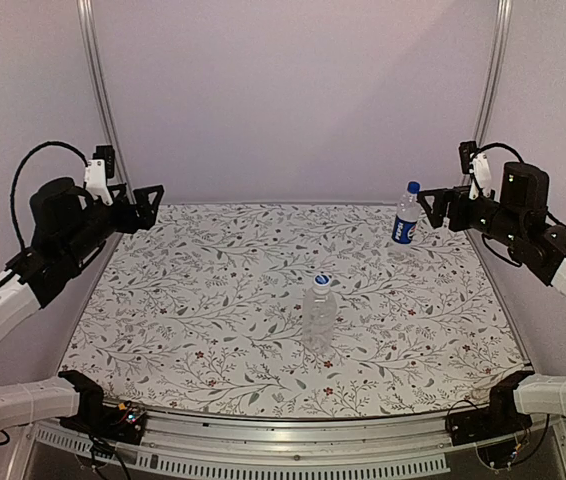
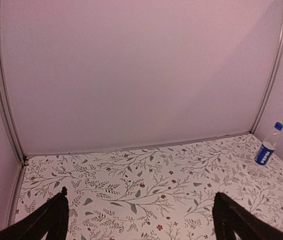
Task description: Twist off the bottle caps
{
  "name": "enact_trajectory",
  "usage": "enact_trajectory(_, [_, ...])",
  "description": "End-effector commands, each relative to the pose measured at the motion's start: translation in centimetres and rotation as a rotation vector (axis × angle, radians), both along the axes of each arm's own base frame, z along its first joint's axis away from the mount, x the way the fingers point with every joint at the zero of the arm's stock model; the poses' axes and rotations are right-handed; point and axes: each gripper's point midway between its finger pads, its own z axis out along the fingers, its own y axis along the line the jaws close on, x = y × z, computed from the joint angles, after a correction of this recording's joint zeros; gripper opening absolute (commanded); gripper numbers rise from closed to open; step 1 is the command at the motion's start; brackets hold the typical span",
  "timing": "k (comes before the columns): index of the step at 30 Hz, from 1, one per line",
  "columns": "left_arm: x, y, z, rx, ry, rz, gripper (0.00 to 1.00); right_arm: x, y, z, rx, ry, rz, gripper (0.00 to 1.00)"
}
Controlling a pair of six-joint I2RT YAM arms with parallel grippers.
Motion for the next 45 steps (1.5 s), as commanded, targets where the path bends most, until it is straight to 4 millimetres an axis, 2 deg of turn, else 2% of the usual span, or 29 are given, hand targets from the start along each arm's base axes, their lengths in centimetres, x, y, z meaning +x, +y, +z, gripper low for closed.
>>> enact_trajectory(1, [-0.5, -0.5, 0.7, -0.012, -0.033, -0.022, 1.00, -0.2, 0.4, 0.5, 0.003, -0.028, 0.020, 0.99])
enact_trajectory(15, [-0.8, -1.4, 0.5, 0.005, -0.027, -0.073, 1.00, 0.1, 0.3, 0.5, -0.011, 0.018, 0.008, 0.99])
enact_trajectory(18, [-1.3, -3.9, -0.2, 0.052, -0.010, -0.196, 1.00, -0.2, 0.2, 0.4, -0.022, 0.039, 0.010, 0.99])
enact_trajectory(19, [-1.4, -4.7, -1.3, 0.076, 0.031, -0.227, 1.00, -0.3, 0.2, 0.4, -0.025, 0.045, 0.014, 0.99])
enact_trajectory(22, [-1.7, -6.9, -2.3, 0.112, 0.076, -0.313, 1.00, -0.5, 0.5, -0.3, -0.026, 0.070, 0.030, 0.99])
enact_trajectory(30, [-6.1, -14.7, -3.4, 0.174, 0.095, -0.607, 1.00, -0.6, 1.7, -3.9, -0.025, 0.168, 0.089, 0.99])
enact_trajectory(36, [-8.9, -20.6, -4.5, 0.180, 0.153, -0.810, 0.99, -1.0, 2.7, -4.3, -0.002, 0.178, 0.146, 0.99])
enact_trajectory(42, [-10.9, -27.4, -6.6, 0.265, 0.234, -0.974, 0.92, -1.2, 2.8, -5.3, 0.004, 0.198, 0.151, 0.99])
enact_trajectory(45, [-11.3, -29.7, -7.8, 0.314, 0.267, -1.020, 0.91, -1.5, 2.7, -5.5, 0.007, 0.201, 0.150, 0.99])
